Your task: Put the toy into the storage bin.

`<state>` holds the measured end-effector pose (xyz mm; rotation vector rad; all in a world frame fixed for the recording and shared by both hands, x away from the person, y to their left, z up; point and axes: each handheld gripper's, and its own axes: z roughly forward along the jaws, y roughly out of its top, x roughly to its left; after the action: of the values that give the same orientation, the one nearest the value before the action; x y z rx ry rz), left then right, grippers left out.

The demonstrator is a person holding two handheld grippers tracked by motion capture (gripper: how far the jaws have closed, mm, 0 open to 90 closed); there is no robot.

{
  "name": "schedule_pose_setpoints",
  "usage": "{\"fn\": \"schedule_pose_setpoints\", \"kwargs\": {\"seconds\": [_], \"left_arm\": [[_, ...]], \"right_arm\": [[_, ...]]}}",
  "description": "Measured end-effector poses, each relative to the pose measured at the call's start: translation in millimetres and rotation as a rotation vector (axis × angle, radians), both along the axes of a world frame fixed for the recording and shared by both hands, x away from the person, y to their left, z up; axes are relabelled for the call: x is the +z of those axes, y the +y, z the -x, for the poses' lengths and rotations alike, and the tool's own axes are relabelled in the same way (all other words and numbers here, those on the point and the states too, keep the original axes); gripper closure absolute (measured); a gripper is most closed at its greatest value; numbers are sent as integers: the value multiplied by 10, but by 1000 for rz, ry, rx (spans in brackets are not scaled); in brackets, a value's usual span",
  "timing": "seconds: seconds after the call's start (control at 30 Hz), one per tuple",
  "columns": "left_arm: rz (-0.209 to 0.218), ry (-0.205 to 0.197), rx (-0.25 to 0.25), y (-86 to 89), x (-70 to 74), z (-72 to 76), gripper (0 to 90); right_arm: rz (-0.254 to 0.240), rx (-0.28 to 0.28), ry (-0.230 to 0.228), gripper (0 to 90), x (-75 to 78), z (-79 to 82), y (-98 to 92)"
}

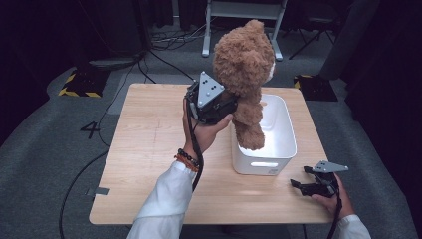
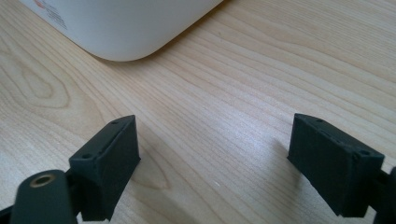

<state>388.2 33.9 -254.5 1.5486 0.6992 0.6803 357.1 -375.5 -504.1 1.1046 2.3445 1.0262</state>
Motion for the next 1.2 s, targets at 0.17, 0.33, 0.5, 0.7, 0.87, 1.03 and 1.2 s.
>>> {"fn": "schedule_pose_setpoints", "kwargs": {"seconds": [0.17,0.33,0.5,0.7,0.87,1.03,1.2], "left_arm": [[-4,1,-26,-131,-42,-32,548],[-7,14,-51,-291,-128,-63,546],[-15,30,-72,-428,-224,-114,546],[-28,51,-98,-572,-353,-177,545],[-37,76,-92,-620,-441,-220,545],[-52,84,-75,-628,-509,-261,544],[-65,93,-57,-640,-568,-331,543]], "right_arm": [[0,0,0,163,0,0,0],[0,0,0,162,0,0,0],[0,0,0,162,0,0,0],[0,0,0,162,0,0,0],[0,0,0,162,0,0,0],[0,0,0,162,0,1,0],[0,0,0,162,0,0,0]]}}
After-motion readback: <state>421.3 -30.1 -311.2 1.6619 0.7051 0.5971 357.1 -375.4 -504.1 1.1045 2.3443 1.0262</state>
